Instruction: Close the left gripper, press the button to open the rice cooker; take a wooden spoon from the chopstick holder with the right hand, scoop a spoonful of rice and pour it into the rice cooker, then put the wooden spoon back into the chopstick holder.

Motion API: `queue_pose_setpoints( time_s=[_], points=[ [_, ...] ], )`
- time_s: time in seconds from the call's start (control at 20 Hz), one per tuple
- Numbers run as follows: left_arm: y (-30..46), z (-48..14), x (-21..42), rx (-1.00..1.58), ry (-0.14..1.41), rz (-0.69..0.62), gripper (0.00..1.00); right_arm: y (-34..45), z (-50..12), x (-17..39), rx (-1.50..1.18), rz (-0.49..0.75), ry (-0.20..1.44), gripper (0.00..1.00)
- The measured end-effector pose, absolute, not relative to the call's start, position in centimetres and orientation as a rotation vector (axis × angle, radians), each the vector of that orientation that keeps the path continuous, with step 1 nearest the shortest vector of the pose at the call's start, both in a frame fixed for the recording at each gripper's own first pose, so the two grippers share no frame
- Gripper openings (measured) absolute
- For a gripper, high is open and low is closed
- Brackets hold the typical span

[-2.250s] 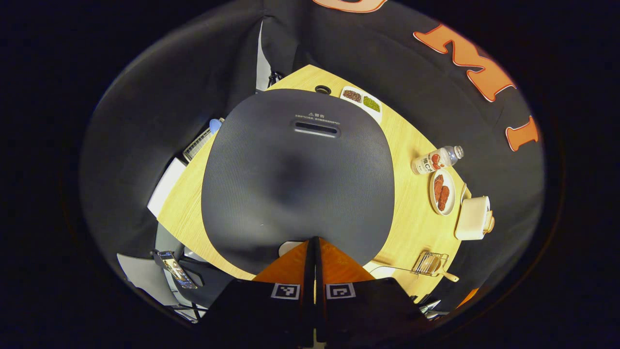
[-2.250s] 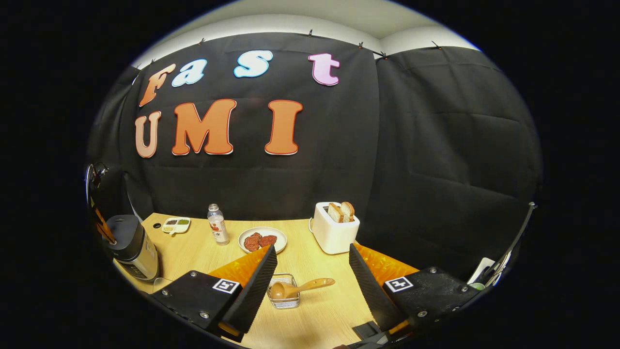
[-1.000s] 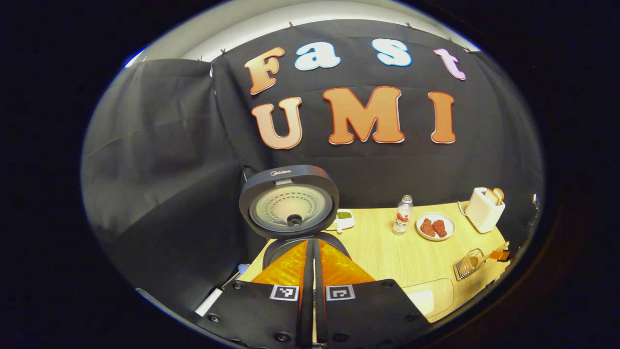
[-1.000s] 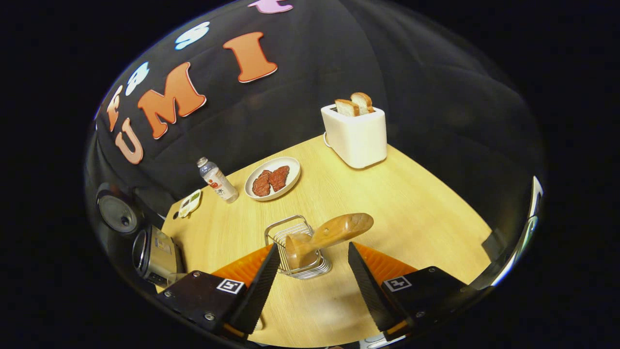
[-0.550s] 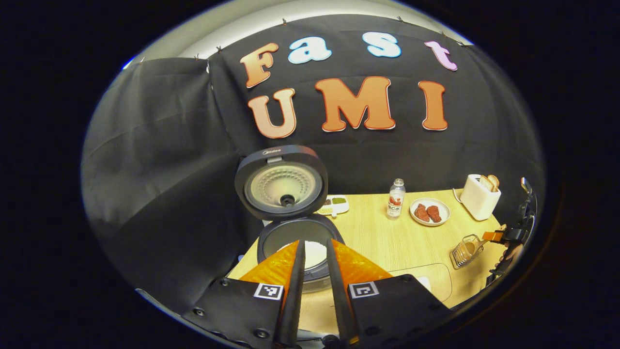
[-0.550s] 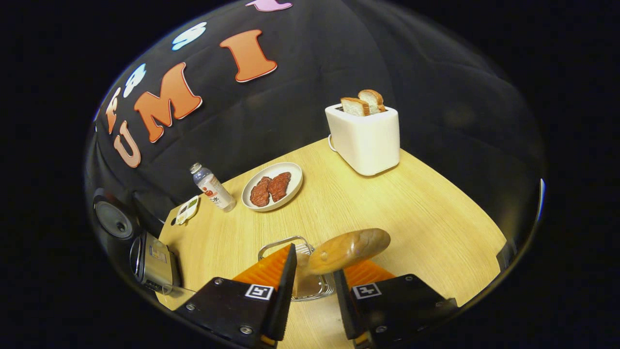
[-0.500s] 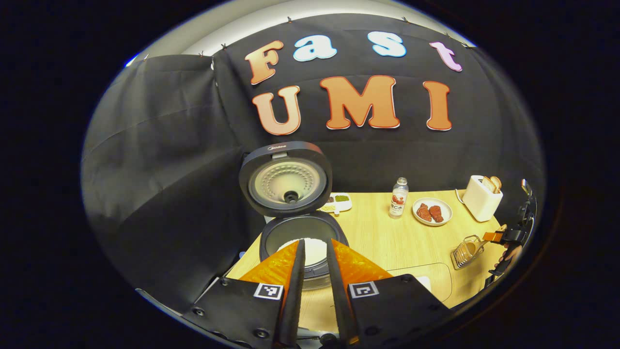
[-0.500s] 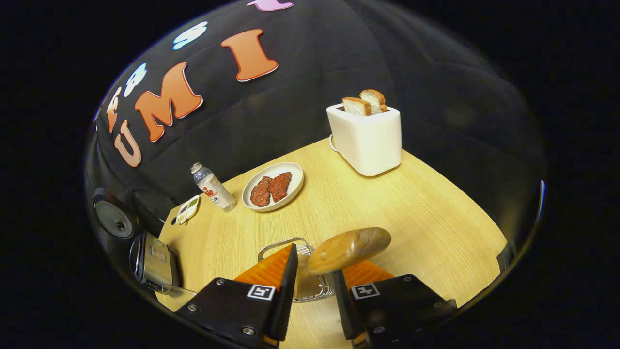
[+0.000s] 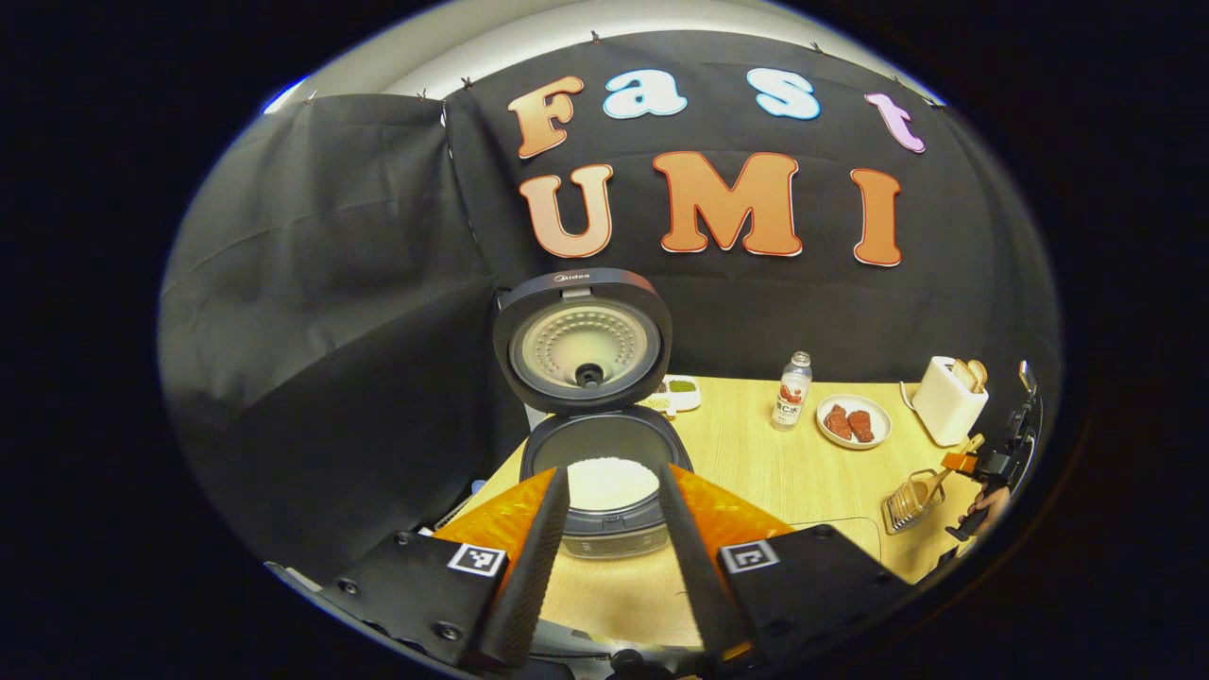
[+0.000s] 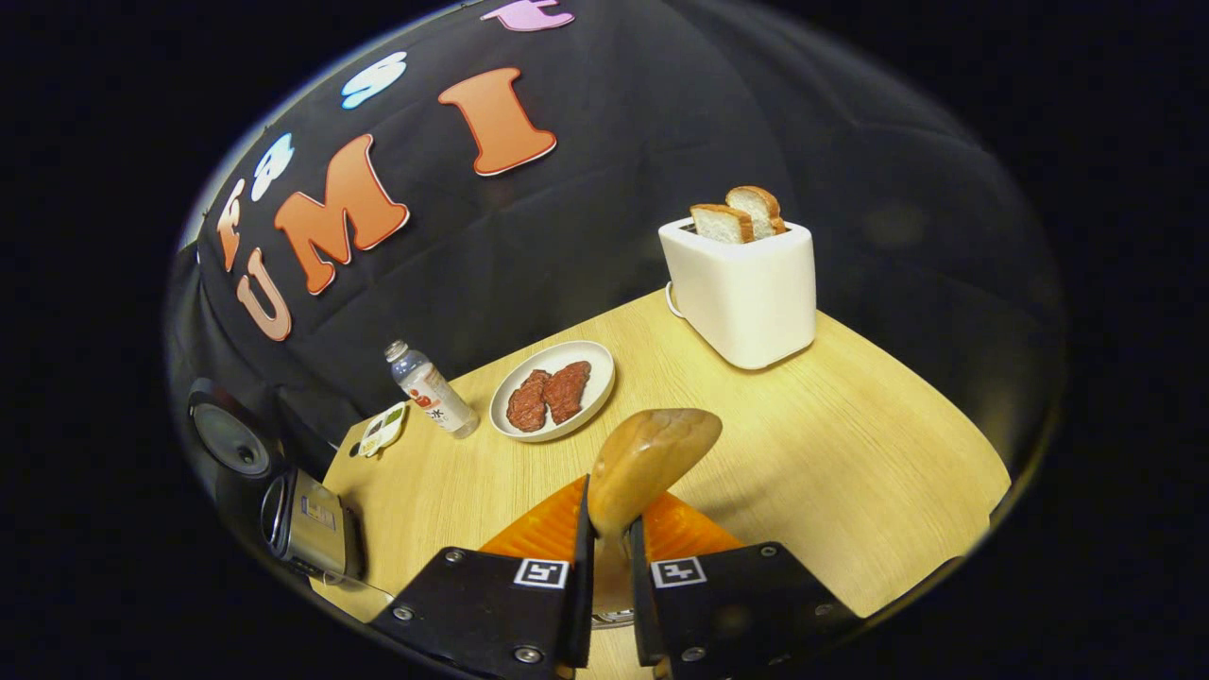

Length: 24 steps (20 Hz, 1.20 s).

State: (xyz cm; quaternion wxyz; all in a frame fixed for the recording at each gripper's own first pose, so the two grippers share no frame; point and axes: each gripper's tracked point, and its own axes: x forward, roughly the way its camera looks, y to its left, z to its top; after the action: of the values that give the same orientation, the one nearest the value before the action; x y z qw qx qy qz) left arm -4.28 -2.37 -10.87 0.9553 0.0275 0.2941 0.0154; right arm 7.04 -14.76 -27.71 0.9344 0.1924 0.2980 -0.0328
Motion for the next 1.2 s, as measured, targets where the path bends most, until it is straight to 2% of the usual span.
queue_pose_setpoints(
  time_s=[0.05,0.25,0.45,0.6,0.65,0.7,0.75,0.8,0.85,1.2],
  points=[
    [-2.5,-10.8,-4.2,0.06,0.593,0.031,0.63,-14.5,-27.6,7.0,0.407,-0.066,0.614,0.17],
    [-2.5,-10.8,-3.8,0.074,0.579,0.018,0.63,-14.6,-27.5,6.1,0.43,-0.091,0.651,0.1],
    [-1.7,-10.1,-3.1,0.083,0.533,0.036,0.63,-15.3,-23.9,5.9,0.492,-0.119,0.606,0.09],
    [-1.1,-9.5,-2.4,0.073,0.479,0.034,0.82,-15.8,-19.8,5.6,0.568,-0.117,0.538,0.08],
    [-0.9,-9.0,-2.2,0.074,0.45,0.031,0.99,-15.5,-18.4,5.5,0.595,-0.103,0.517,0.09],
    [-0.4,-8.7,-1.9,0.086,0.427,0.039,0.9,-14.8,-17.0,5.3,0.615,-0.083,0.495,0.09],
    [-0.1,-8.7,-1.8,0.096,0.412,0.041,0.9,-13.9,-15.8,5.1,0.631,-0.063,0.481,0.08],
    [0.1,-8.7,-1.7,0.1,0.401,0.041,0.95,-12.9,-15.1,4.7,0.643,-0.043,0.474,0.08],
    [0.2,-8.8,-1.6,0.093,0.398,0.035,0.9,-11.8,-14.5,4.5,0.652,-0.027,0.472,0.09],
    [2.2,-11.1,-2.2,0.049,0.439,0.021,0.9,-0.7,-14.5,0.6,0.629,0.186,0.577,0.09]
  ],
)
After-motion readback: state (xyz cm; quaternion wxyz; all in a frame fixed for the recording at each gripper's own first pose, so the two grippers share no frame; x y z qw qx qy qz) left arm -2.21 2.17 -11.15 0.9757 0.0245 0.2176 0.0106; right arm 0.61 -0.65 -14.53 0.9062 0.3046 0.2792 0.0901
